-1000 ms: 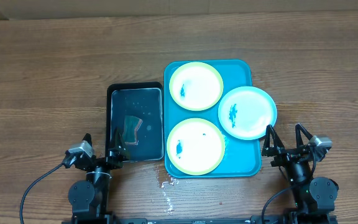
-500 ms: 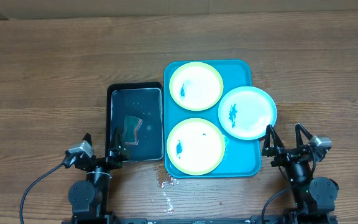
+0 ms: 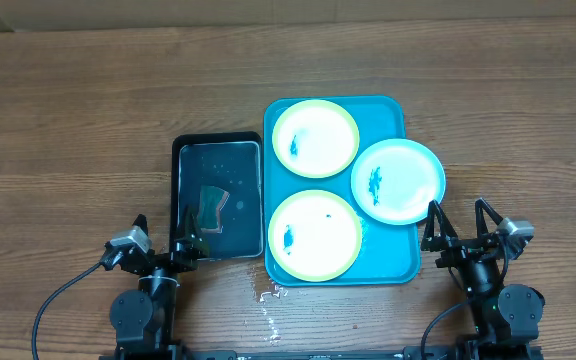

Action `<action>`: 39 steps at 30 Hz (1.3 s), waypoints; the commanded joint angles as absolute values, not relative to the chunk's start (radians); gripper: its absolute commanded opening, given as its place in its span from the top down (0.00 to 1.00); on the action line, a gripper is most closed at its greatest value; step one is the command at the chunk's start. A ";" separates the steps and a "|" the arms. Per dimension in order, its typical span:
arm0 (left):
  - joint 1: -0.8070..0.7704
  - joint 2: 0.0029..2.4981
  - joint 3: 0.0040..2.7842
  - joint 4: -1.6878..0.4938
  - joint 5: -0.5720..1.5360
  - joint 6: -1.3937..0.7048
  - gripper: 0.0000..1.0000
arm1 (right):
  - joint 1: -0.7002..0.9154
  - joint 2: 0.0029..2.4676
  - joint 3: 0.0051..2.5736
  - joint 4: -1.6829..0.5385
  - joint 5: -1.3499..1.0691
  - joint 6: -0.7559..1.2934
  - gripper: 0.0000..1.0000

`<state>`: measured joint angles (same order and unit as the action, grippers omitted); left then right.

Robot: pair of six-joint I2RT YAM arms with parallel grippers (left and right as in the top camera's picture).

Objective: Clean dirty plates on tray and stack at the side

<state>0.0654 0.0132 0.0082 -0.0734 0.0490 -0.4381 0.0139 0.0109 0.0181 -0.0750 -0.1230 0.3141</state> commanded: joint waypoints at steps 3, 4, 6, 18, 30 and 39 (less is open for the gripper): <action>0.061 0.004 0.005 -0.075 0.044 -0.442 0.00 | 0.011 0.003 0.008 -0.070 -0.113 0.313 0.00; 0.061 0.004 0.005 -0.075 0.044 -0.442 0.00 | 0.011 0.003 0.008 -0.070 -0.114 0.313 0.00; 0.061 0.004 0.005 -0.075 0.044 -0.442 0.00 | 0.011 0.003 0.008 -0.070 -0.113 0.313 0.00; 0.061 0.004 0.005 -0.070 0.043 -0.442 0.00 | 0.011 0.003 0.008 -0.070 -0.115 0.314 0.00; 0.061 0.004 0.005 -0.014 0.212 -0.488 0.00 | 0.011 0.003 0.010 -0.053 -0.313 0.315 0.00; 0.061 0.028 0.212 -0.073 0.279 -0.187 0.00 | 0.011 0.036 0.246 -0.094 -0.368 0.276 0.00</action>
<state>0.0654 0.0143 0.0727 -0.0326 0.2504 -0.3466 0.0135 0.0162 0.0925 -0.0841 -0.3363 0.3092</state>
